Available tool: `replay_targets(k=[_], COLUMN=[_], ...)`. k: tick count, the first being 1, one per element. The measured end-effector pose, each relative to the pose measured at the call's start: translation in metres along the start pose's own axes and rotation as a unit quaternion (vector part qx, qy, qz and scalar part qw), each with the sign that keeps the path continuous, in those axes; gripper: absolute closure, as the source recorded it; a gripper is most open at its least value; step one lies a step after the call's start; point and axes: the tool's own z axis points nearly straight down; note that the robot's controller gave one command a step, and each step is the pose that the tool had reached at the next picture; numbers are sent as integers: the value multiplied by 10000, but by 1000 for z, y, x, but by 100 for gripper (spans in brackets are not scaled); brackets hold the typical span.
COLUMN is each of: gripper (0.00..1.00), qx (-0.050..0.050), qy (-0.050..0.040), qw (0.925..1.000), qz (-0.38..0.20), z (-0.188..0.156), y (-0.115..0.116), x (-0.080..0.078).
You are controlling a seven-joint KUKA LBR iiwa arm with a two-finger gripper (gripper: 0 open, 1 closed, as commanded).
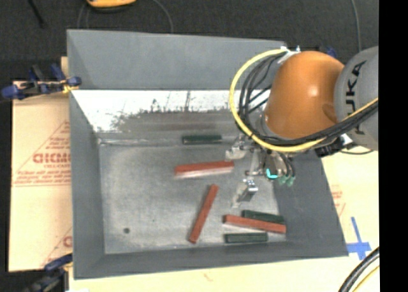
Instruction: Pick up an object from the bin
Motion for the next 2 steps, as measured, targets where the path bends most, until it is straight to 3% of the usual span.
replay_targets(k=[1,2], gripper=[0,0], qx=[0,20], qy=[-32,-74], qw=[10000,9993], qz=[1,-378], z=[-4,23], y=[0,7], x=[-1,-11])
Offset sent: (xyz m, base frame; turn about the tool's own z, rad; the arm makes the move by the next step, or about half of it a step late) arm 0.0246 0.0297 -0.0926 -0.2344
